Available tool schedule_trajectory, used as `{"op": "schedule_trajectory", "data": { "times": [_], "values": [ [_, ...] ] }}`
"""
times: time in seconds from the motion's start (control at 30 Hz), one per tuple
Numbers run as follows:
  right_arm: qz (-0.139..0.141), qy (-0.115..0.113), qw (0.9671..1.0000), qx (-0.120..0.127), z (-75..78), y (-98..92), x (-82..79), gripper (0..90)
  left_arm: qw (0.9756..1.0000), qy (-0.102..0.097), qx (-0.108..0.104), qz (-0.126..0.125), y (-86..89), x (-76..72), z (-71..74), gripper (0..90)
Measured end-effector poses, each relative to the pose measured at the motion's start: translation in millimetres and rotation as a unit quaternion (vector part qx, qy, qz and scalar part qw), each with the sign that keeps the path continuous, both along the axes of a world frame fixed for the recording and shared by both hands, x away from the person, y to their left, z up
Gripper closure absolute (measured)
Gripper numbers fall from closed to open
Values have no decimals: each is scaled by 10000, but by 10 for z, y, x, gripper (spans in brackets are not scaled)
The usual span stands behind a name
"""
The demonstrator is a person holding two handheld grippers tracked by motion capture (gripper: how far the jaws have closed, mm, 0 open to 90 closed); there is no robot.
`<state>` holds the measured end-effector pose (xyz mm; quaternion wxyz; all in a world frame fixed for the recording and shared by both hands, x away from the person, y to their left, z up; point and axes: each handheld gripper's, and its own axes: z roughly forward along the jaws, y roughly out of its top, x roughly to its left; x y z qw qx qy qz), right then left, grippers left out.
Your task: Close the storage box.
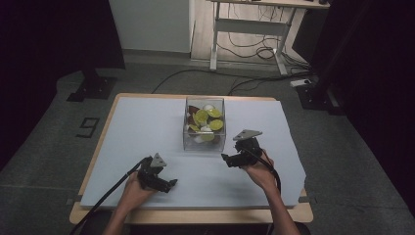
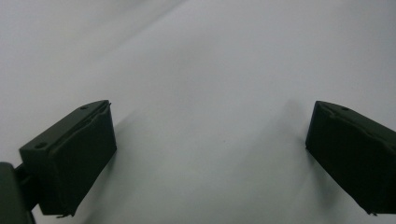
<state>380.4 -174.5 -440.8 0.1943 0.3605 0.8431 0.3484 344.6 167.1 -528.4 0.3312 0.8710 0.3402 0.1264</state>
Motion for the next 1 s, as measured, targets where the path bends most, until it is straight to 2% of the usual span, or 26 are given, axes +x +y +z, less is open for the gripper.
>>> {"op": "schedule_trajectory", "data": {
  "times": [0.2, 0.47, 1.0],
  "values": [
    [-132, 23, 9999, -35, -28, -121, -63, 56, 10000, -1, -5, 3, 0, 0, 0, 14],
    [-338, 2, 9994, 116, -35, -299, -105, 0, 10000, -1, -11, 7, -1, -1, -1, 15],
    [-688, 39, 9976, 70, -122, -578, -176, 0, 10000, 1, -2, -2, 0, 0, 0, 14]
  ]
}}
